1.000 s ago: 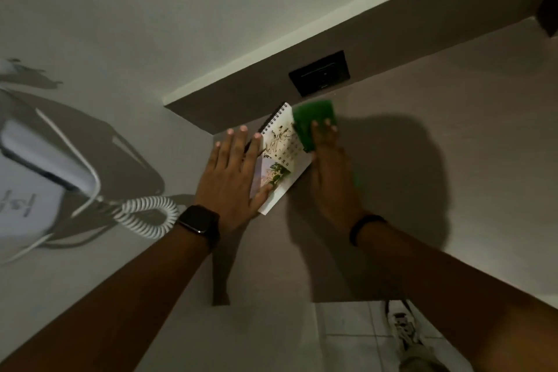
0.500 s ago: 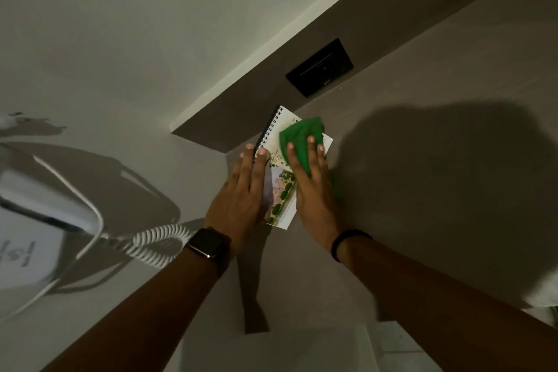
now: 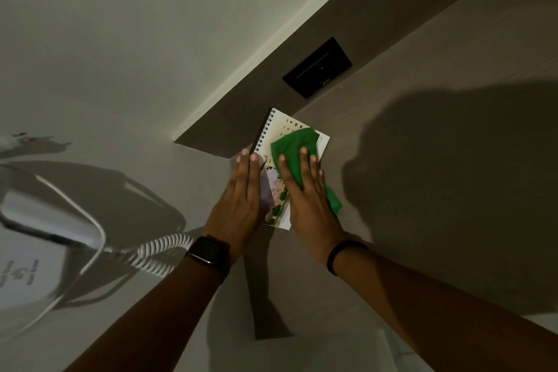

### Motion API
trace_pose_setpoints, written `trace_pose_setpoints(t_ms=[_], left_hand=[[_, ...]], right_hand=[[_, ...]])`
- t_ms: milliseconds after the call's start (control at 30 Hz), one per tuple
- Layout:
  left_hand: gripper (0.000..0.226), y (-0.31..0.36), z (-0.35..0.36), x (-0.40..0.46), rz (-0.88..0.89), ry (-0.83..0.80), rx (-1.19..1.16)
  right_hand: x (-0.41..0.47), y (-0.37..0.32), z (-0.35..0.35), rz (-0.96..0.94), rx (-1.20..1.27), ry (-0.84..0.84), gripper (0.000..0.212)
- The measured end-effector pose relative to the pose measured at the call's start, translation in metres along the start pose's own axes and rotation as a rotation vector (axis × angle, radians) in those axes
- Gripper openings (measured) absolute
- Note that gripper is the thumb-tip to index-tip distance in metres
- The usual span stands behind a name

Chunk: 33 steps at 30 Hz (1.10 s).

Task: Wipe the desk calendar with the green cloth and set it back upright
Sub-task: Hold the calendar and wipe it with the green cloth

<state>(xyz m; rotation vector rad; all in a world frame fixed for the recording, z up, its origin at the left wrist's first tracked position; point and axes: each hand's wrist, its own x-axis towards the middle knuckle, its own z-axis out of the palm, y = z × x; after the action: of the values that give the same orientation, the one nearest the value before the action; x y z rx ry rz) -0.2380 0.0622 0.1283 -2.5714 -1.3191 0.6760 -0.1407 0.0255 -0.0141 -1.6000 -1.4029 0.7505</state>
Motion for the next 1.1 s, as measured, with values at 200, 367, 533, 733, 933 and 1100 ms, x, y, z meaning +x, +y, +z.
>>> trace_pose_setpoints(t_ms=[200, 367, 533, 733, 933, 1100], left_hand=[[0.13, -0.003, 0.003, -0.011, -0.005, -0.002, 0.005], [0.116, -0.007, 0.011, -0.014, -0.045, -0.046, 0.081], [0.114, -0.012, 0.016, -0.029, -0.05, -0.068, 0.057], [0.103, -0.015, 0.024, -0.047, -0.067, -0.068, 0.023], [0.094, -0.026, 0.031, -0.049, 0.012, -0.038, 0.097], [0.095, -0.03, 0.035, -0.048, 0.027, 0.007, 0.15]], right_hand=[[-0.014, 0.008, 0.013, -0.131, -0.071, 0.015, 0.098], [0.007, -0.005, 0.011, -0.015, -0.01, 0.019, 0.108], [-0.014, 0.008, 0.017, -0.187, -0.135, -0.046, 0.105], [0.01, -0.013, 0.014, -0.103, -0.034, -0.057, 0.095], [-0.009, 0.003, 0.02, -0.26, -0.087, -0.114, 0.1], [0.0, -0.013, 0.024, -0.2, -0.026, -0.107, 0.099]])
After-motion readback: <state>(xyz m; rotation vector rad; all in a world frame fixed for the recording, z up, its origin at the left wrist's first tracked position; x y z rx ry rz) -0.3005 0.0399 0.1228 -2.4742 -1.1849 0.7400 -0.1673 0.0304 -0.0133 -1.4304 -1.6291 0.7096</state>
